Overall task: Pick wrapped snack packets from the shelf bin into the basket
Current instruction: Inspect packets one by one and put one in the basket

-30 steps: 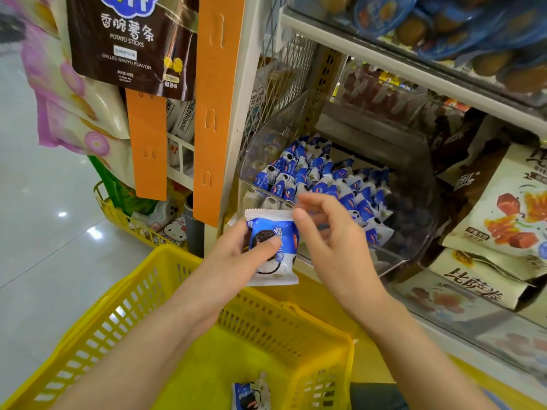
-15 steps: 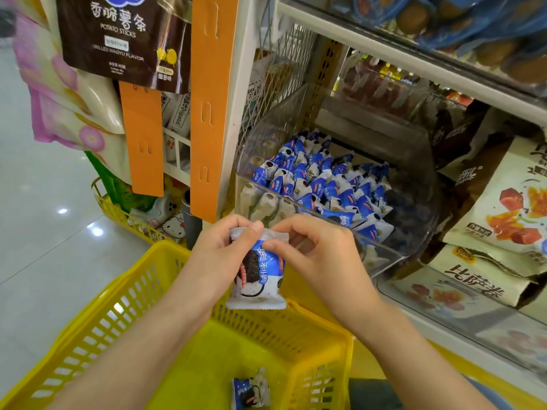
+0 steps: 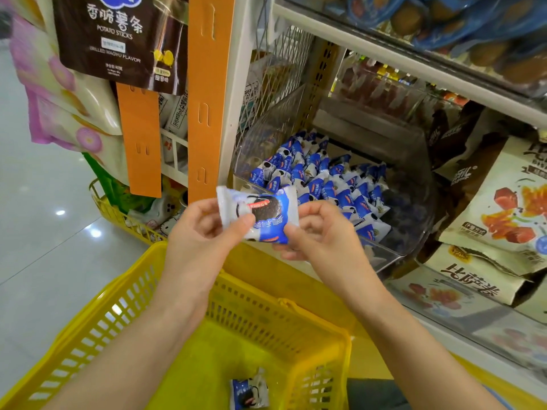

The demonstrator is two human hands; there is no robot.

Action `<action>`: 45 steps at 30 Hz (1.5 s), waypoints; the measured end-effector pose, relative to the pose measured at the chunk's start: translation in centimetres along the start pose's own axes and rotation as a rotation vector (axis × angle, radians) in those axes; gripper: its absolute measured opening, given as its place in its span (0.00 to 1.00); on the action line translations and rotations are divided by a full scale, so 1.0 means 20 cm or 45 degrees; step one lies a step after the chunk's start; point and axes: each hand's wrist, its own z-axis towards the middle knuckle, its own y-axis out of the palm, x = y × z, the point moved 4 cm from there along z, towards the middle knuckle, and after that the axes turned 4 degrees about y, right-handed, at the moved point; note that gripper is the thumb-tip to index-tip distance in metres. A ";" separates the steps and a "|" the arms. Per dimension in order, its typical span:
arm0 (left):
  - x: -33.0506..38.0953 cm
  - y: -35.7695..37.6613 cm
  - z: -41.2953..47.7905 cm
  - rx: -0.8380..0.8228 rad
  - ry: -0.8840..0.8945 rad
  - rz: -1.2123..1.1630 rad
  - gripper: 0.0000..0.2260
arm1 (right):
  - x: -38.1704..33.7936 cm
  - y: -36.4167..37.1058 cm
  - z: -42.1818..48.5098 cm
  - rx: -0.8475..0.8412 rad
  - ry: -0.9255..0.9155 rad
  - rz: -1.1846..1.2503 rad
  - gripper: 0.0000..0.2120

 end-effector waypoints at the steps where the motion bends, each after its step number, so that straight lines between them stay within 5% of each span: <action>1: 0.01 0.00 0.01 0.021 0.030 0.000 0.12 | 0.01 0.03 -0.01 -0.105 0.034 -0.067 0.09; 4: 0.01 0.00 0.00 -0.025 0.064 0.046 0.08 | 0.05 0.09 -0.03 -0.293 0.060 -0.362 0.12; 8: 0.02 -0.01 0.00 -0.067 0.122 0.177 0.03 | 0.04 0.06 -0.02 -0.151 -0.045 -0.461 0.26; 15: 0.01 0.03 -0.03 -0.304 0.234 0.427 0.11 | -0.02 0.05 -0.04 -0.030 -0.370 -0.381 0.04; 24: 0.01 0.05 -0.03 -0.369 0.253 0.534 0.08 | -0.01 0.05 -0.02 -0.006 -0.391 -0.440 0.05; 31: 0.00 0.06 -0.05 -0.392 -0.076 0.209 0.11 | -0.05 0.06 -0.08 0.162 -0.861 -0.862 0.11; 39: -0.04 0.01 -0.01 -0.217 0.015 0.661 0.09 | -0.02 0.01 -0.04 0.304 -0.708 -0.604 0.02; 42: -0.07 0.02 -0.02 -0.272 -0.219 0.662 0.16 | -0.05 -0.01 -0.04 0.344 -0.741 -0.527 0.02; 45: -0.09 0.05 -0.04 -0.339 -0.596 0.359 0.26 | -0.07 -0.01 -0.05 0.240 -0.813 -0.545 0.02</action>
